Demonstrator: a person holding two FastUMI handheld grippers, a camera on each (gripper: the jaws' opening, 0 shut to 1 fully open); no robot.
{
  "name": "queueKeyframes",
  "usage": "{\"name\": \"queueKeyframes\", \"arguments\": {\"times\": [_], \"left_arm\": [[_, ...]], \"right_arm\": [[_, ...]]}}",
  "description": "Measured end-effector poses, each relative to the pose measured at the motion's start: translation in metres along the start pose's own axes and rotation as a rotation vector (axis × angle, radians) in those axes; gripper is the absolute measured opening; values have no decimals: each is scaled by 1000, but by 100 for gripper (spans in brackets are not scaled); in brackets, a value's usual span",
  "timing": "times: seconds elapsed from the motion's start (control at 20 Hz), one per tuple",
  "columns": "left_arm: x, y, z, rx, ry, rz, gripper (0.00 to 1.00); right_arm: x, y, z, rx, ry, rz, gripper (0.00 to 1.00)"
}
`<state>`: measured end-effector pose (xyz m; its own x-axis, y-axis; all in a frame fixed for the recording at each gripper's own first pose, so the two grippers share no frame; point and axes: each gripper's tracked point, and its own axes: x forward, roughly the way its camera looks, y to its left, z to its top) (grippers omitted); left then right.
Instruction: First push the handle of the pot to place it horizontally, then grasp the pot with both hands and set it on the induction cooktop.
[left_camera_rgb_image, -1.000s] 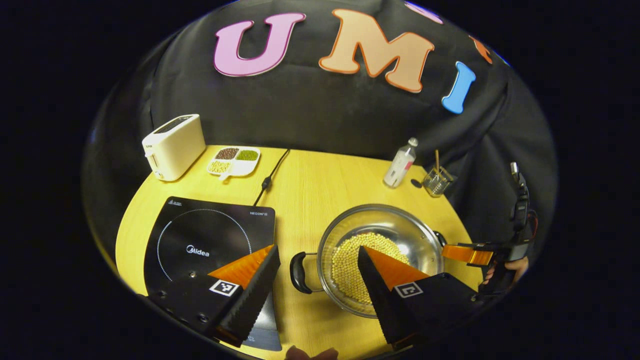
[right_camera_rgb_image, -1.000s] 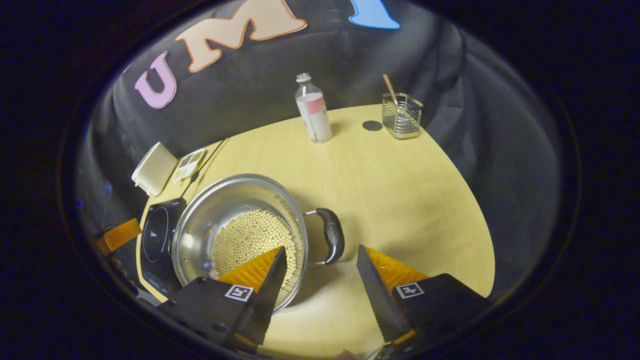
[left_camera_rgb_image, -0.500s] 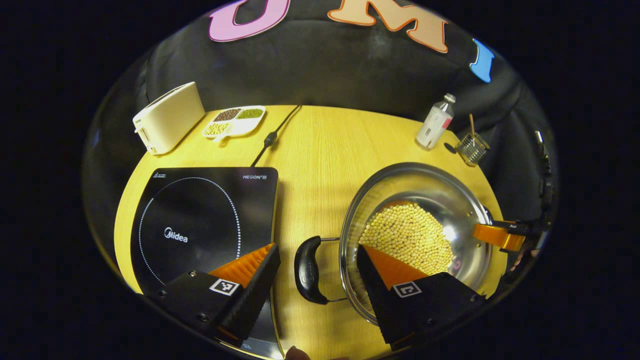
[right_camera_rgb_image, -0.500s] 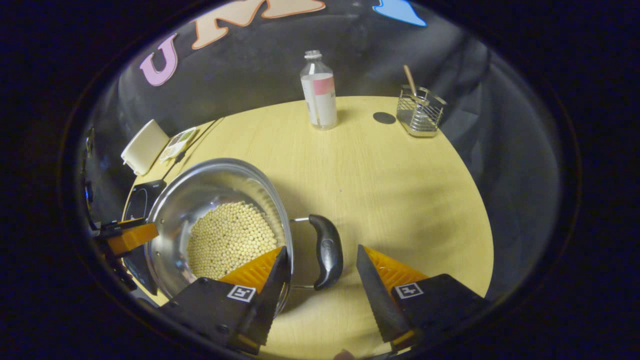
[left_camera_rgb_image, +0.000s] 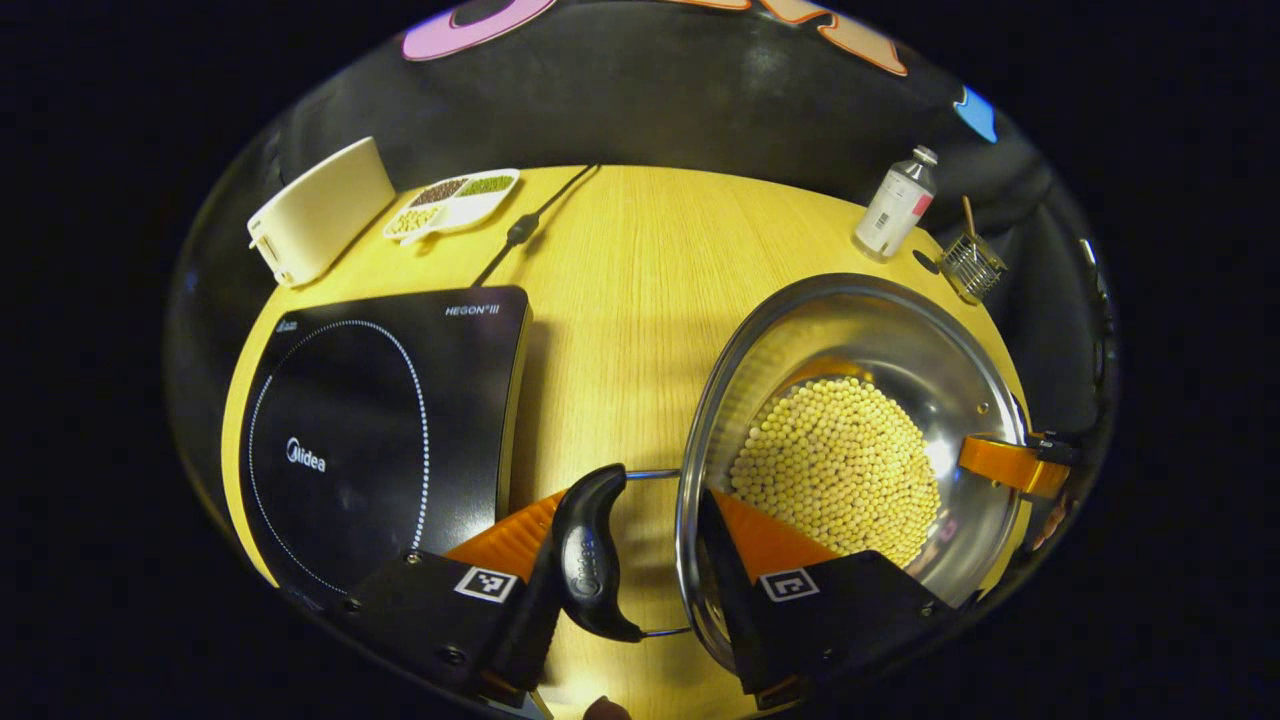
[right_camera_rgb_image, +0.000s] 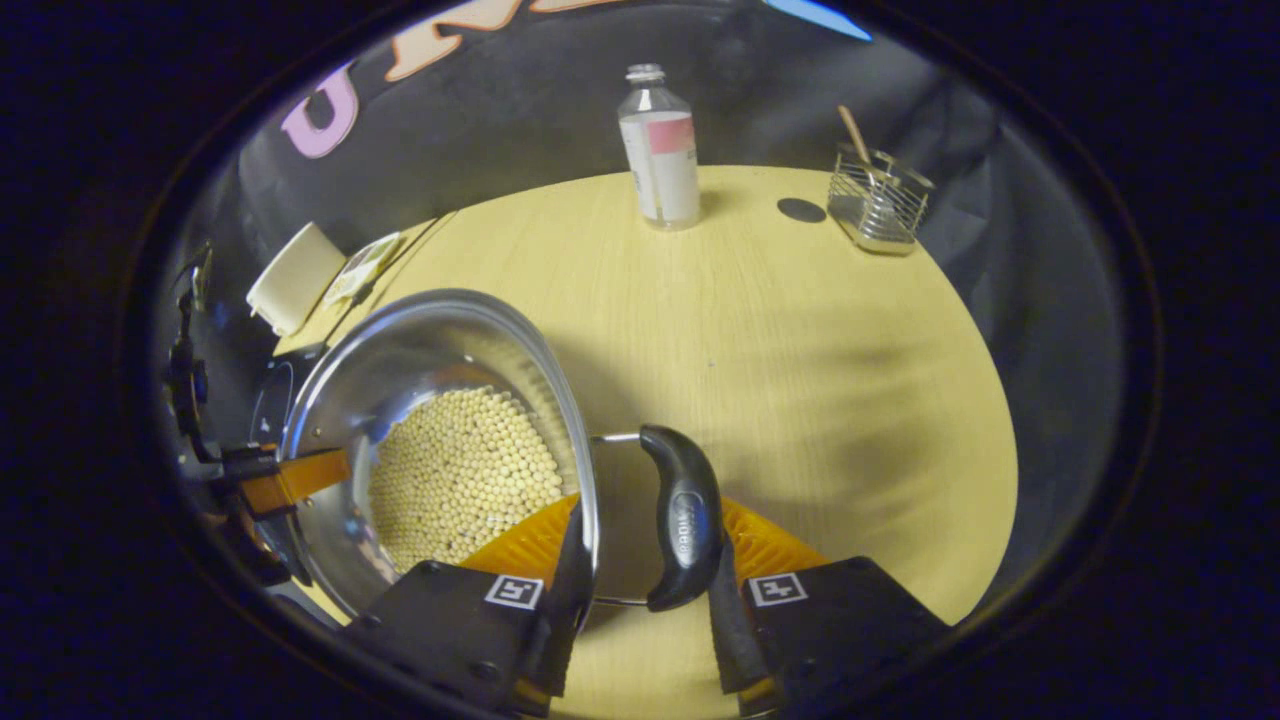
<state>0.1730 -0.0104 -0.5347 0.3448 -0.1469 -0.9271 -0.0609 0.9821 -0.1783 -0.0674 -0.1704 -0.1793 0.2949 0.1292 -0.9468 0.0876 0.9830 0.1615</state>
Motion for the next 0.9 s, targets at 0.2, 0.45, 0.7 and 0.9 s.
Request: {"name": "queueKeyframes", "arguments": {"times": [0.2,0.45,0.7,0.9], "left_arm": [[-17,-2,-3,-7,-22,-8,66],[-50,4,2,14,-70,1,64],[-87,37,2,22,-108,33,66],[-107,77,5,28,-137,49,64]], "right_arm": [[-16,1,-3,19,-3,8,48],[-42,13,-5,29,-23,39,48],[-63,54,-14,28,-47,93,48],[-67,100,-16,33,-49,118,48]]}}
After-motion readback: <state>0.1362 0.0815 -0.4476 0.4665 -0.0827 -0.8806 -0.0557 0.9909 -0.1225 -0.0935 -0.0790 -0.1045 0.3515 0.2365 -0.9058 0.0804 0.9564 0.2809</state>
